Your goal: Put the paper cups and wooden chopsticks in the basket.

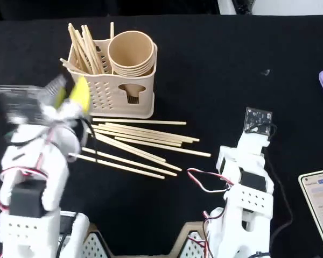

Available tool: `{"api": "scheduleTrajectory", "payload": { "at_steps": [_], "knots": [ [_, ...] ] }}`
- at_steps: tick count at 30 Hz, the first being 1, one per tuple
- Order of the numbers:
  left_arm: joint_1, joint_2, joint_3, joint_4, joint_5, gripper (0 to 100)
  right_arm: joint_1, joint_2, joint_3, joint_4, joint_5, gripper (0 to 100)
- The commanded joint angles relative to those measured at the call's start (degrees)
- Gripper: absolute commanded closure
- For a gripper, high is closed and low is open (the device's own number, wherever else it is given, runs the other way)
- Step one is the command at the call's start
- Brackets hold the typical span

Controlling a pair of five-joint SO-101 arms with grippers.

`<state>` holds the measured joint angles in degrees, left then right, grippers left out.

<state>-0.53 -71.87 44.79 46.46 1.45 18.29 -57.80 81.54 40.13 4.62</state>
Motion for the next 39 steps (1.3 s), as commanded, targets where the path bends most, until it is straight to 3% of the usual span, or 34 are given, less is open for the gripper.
{"api": "scheduleTrajectory", "payload": {
  "at_steps": [1, 7, 10, 16, 25, 39],
  "knots": [
    [5.4, -1.8, 5.1, 15.6, -19.0, 86, -0.7, -1.5, -0.2, -1.1, 0.0, 98.7],
    [6.0, 5.5, 16.7, 19.6, -38.5, 86, -0.7, -1.5, -0.2, -1.1, 0.0, 98.7],
    [6.4, 11.9, 20.0, 19.3, -43.1, 86, -0.7, -1.5, -0.3, -1.2, 0.0, 98.7],
    [5.9, 26.0, 16.7, 15.5, -44.8, 74, -0.7, -1.5, -0.2, -1.2, 0.0, 98.7],
    [6.5, 44.3, 9.0, 7.4, -45.2, 76, -0.7, -1.5, -0.2, -1.2, 0.1, 98.7],
    [6.5, 47.2, 6.1, 6.5, -56.4, 76, -0.8, -1.5, -0.2, -1.2, 0.1, 98.7]
  ]
}}
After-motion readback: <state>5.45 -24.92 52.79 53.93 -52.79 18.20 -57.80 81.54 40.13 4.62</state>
